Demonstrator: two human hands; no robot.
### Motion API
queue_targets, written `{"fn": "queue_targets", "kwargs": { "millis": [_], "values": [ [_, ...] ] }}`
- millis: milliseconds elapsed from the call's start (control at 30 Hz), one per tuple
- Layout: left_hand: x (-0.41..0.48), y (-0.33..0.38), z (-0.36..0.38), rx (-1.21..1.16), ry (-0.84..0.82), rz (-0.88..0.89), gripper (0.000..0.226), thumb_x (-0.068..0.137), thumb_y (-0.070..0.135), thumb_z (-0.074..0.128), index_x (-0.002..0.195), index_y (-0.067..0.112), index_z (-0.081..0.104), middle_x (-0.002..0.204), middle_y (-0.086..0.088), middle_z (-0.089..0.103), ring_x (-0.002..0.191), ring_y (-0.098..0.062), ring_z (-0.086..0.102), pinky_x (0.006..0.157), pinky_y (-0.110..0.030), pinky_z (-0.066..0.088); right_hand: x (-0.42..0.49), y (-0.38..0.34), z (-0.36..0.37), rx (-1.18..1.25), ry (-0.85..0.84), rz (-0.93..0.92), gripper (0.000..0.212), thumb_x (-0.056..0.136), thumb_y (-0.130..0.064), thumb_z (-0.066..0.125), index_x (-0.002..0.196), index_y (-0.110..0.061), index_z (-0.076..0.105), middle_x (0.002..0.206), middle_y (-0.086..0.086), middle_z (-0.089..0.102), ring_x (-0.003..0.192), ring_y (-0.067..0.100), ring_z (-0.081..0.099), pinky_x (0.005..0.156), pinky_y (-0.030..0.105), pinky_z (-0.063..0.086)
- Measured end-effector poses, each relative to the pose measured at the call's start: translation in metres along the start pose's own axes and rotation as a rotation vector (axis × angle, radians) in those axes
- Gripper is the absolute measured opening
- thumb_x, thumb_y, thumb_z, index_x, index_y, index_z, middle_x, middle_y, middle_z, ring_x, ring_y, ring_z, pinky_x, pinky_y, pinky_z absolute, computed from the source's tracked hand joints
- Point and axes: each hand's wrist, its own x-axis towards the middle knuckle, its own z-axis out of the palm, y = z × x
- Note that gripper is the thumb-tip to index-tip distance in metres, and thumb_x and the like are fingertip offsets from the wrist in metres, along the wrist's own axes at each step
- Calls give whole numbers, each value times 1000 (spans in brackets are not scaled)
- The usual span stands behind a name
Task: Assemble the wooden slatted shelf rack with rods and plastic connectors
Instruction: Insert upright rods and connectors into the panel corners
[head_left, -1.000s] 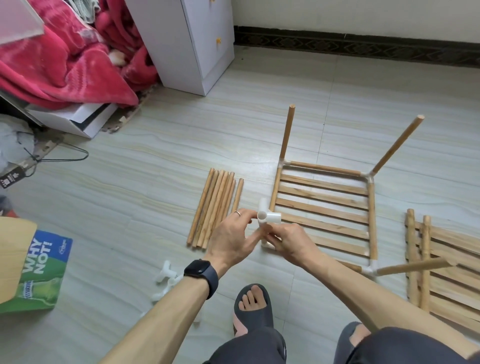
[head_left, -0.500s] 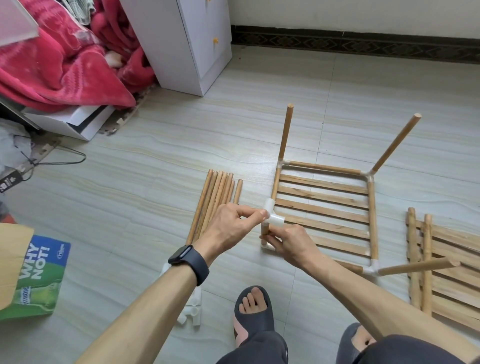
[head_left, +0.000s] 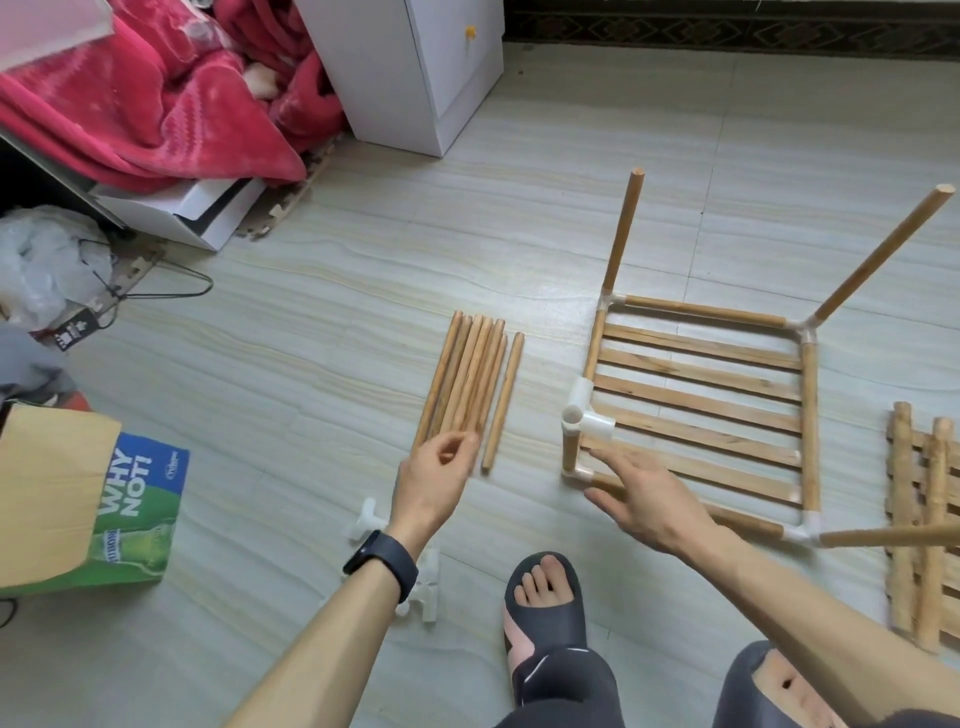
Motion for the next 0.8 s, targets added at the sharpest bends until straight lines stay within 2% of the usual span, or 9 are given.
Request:
{"fn": "queue_targets", "kwargs": {
  "millis": [33, 100, 167, 267, 367, 500, 600, 700, 800],
  "values": [
    [-1, -25, 3, 196, -5, -82, 34, 93, 60, 53, 114, 37, 67, 115, 10, 67, 111, -14, 63, 91, -33, 52, -2, 8, 9, -65, -73, 51, 69, 98, -58, 53, 157, -33, 29, 160, -2, 40, 144, 22, 39, 115, 40, 40],
    [-4, -68, 13, 559, -134, -197, 47, 93, 56, 54, 134, 33, 56, 135, 1, 56, 124, -22, 55, 94, -36, 50, -2, 22, 27, -184, -215, 111, 78, 99, -59, 48, 162, -30, 12, 170, -1, 15, 153, 26, 20, 122, 43, 29],
    [-8, -93, 24, 763, -246, -230, 56, 90, 59, 56, 139, 30, 50, 140, -1, 51, 129, -23, 48, 96, -37, 47, -4, 31, 40, -264, -311, 127, 85, 100, -58, 44, 163, -27, -5, 171, 0, -6, 157, 29, 5, 125, 47, 18],
    [-13, -110, 36, 832, -299, -206, 47, 90, 46, 60, 130, 26, 48, 131, -3, 51, 122, -24, 50, 92, -38, 49, -7, 34, 52, -322, -376, 118, 92, 100, -55, 44, 160, -24, -20, 168, 2, -23, 157, 32, -7, 126, 51, 10],
    [-9, -120, 42, 792, -278, -179, 33, 94, 26, 60, 122, 19, 45, 122, -7, 49, 109, -27, 57, 87, -42, 53, -6, 37, 52, -318, -388, 105, 94, 100, -53, 46, 159, -24, -22, 168, 3, -23, 157, 32, -8, 125, 51, 9],
    [1, -132, 47, 622, -260, -180, 26, 94, 12, 58, 118, 19, 51, 121, -5, 53, 105, -24, 59, 88, -35, 49, -4, 37, 48, -292, -411, 99, 92, 100, -50, 45, 160, -24, -19, 169, 2, -19, 157, 31, -7, 126, 50, 9],
    [9, -122, 43, 409, -143, -212, 19, 93, 17, 64, 112, 20, 63, 118, -4, 64, 105, -22, 64, 92, -32, 50, -6, 38, 48, -295, -409, 95, 92, 100, -49, 46, 160, -25, -19, 169, 1, -18, 157, 30, -6, 126, 50, 9],
    [23, -84, 27, -30, -10, -256, 15, 88, 23, 78, 101, 20, 74, 107, -1, 73, 107, -20, 67, 92, -29, 51, -5, 39, 46, -288, -408, 96, 91, 100, -49, 46, 160, -26, -18, 170, 1, -16, 157, 29, -4, 126, 49, 10],
    [33, -12, -1, -649, 65, -274, 19, 83, 17, 81, 100, 15, 73, 104, -8, 76, 98, -21, 73, 77, -26, 57, 1, 39, 35, -167, -429, 125, 84, 101, -46, 48, 163, -23, -4, 171, 3, -2, 157, 28, 8, 126, 44, 15]
  ]
}}
